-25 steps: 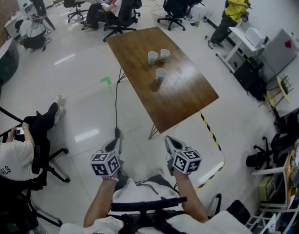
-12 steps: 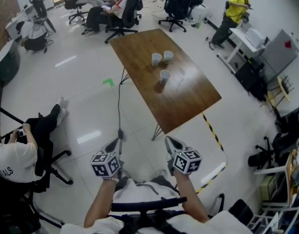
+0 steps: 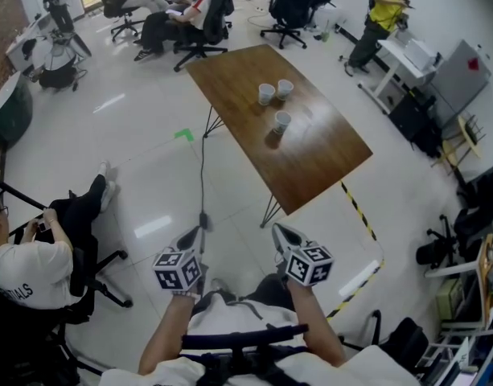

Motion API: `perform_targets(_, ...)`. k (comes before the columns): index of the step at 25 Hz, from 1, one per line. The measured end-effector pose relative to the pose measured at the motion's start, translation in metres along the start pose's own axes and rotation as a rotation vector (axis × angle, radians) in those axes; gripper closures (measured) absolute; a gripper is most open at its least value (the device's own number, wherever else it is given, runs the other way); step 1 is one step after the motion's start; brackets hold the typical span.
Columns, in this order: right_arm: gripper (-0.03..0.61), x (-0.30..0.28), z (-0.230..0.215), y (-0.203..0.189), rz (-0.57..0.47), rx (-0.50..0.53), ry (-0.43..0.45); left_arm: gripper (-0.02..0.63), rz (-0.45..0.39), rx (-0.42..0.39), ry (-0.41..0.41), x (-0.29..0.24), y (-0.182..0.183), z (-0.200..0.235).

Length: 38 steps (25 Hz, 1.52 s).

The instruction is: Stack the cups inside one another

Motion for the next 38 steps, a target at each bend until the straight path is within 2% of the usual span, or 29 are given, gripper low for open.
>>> perform_targets(7, 0.58, -0.012, 0.017, 0.0, 0.001, 0.016, -0.006, 0.617, 0.002, 0.005, -0.018, 0.003, 0.006, 0.018)
perform_targets(13, 0.58, -0.024, -0.011, 0.023, -0.028, 0.007, -0.041, 0.617, 0.001, -0.008, -0.034, -0.023, 0.021, 0.018)
perform_targets(20, 0.58, -0.072, -0.042, 0.084, -0.079, 0.014, -0.026, 0.617, -0.029, -0.05, -0.028, -0.065, 0.071, 0.022)
perform_targets(26, 0.575, -0.113, -0.075, 0.142, -0.084, 0.104, -0.023, 0.617, -0.043, -0.056, -0.016, -0.118, 0.113, 0.019)
perform_targets(27, 0.549, -0.119, -0.082, 0.15, -0.081, 0.113, -0.024, 0.617, -0.044, -0.059, -0.017, -0.128, 0.12, 0.017)
perform_targets(35, 0.536, -0.154, -0.128, 0.207, -0.08, 0.166, -0.04, 0.617, -0.026, -0.059, -0.059, -0.201, 0.153, -0.005)
perform_targets(38, 0.464, -0.166, -0.145, 0.223, -0.056, 0.208, -0.04, 0.617, -0.022, -0.066, -0.076, -0.226, 0.163, -0.015)
Point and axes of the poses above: the fingertips, and each gripper's own axes: x backward along the fingers, z to its left, y out of its top, the point moved 5 cm from there along x, backward along the fingers, and after that the axes turned 5 degrees about -x, right-handed, at the moved point
